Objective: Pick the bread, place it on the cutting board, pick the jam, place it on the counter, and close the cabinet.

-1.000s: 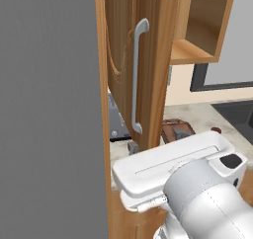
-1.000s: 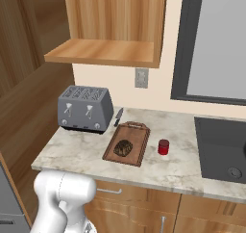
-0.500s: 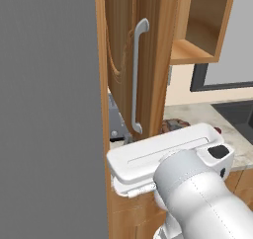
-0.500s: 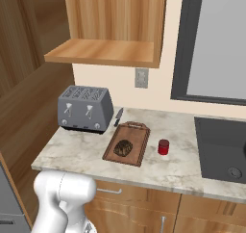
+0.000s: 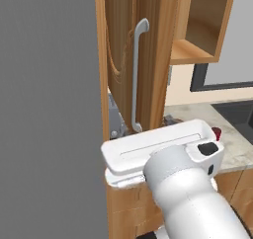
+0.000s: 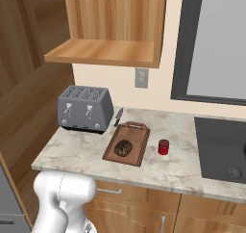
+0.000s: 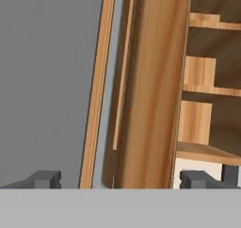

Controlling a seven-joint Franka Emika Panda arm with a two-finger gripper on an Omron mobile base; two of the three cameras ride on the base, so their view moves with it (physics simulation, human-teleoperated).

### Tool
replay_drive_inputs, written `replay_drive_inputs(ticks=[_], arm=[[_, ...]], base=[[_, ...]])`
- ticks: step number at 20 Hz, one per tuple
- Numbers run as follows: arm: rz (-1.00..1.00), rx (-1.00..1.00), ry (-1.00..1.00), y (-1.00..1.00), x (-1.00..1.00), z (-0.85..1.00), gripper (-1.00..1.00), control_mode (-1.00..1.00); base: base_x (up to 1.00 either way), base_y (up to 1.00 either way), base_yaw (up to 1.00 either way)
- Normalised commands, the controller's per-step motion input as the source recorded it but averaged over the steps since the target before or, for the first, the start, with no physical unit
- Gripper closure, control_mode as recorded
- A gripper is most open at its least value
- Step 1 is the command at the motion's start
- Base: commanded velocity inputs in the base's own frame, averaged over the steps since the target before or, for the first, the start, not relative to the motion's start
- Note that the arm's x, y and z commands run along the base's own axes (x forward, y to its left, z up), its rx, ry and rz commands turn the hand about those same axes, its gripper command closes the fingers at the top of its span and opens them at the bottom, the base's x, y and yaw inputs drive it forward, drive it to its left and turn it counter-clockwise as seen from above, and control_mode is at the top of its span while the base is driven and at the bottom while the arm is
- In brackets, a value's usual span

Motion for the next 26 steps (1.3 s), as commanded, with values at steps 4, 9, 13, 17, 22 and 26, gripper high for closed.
replay_drive_inputs(ticks=[4, 9, 13, 17, 22, 26], arm=[[-0.19, 0.0, -0.13, -0.02, 0.0, -0.06, -1.0, -1.0], [-0.25, 0.0, -0.16, -0.13, 0.0, -0.07, -1.0, -1.0], [-0.23, 0.0, -0.12, -0.28, 0.0, -0.03, -1.0, -1.0], [-0.16, 0.0, -0.05, -0.39, 0.01, 0.0, -1.0, -1.0], [-0.07, 0.0, 0.0, -0.5, 0.0, 0.0, -1.0, -1.0], [-0.05, 0.0, -0.01, -0.55, 0.0, 0.0, -1.0, -1.0]], base=[[0.0, 0.0, 0.0], [0.0, 0.0, 0.0], [0.0, 0.0, 0.0], [0.0, 0.0, 0.0], [0.0, 0.0, 0.0], [0.0, 0.0, 0.0]])
